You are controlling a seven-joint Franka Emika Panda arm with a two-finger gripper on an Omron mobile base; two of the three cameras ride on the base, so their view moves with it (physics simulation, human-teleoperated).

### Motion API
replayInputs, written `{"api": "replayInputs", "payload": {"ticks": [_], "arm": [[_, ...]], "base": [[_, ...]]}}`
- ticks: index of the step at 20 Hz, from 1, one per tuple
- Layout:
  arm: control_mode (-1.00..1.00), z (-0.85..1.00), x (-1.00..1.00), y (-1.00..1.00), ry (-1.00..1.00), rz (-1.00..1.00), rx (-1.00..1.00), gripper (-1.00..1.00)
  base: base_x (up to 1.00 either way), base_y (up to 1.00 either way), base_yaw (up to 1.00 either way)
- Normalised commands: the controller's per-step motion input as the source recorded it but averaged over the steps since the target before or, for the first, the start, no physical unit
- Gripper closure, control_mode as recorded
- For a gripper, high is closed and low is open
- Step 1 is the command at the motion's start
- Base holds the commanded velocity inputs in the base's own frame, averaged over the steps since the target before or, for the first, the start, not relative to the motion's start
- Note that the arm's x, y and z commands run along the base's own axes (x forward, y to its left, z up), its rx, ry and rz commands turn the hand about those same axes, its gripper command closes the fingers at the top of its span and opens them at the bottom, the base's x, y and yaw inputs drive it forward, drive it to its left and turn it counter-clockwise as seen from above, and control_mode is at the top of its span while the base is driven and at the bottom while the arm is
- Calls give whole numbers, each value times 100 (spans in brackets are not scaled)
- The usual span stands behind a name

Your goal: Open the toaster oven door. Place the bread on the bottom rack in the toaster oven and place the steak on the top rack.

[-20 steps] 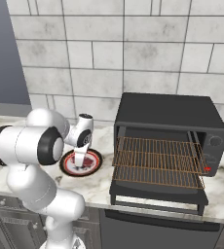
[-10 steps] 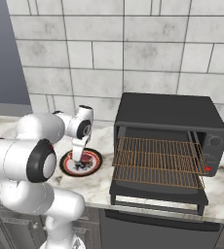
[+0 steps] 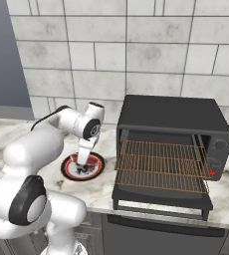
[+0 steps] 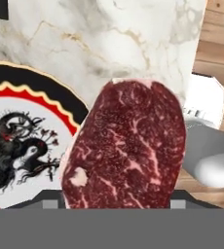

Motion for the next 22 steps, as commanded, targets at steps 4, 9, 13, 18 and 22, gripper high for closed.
{"api": "replayInputs", "payload": {"ticks": [4,9,13,18,22], "arm": [[-100,54,-38,-28,0,0,0,100],[-100,45,-34,-38,0,0,0,100],[-100,30,-18,-52,0,0,0,100],[-100,28,0,-62,0,0,0,100],[-100,29,0,-59,0,0,0,100]], "base": [[0,0,0],[0,0,0],[0,0,0],[0,0,0],[0,0,0]]}}
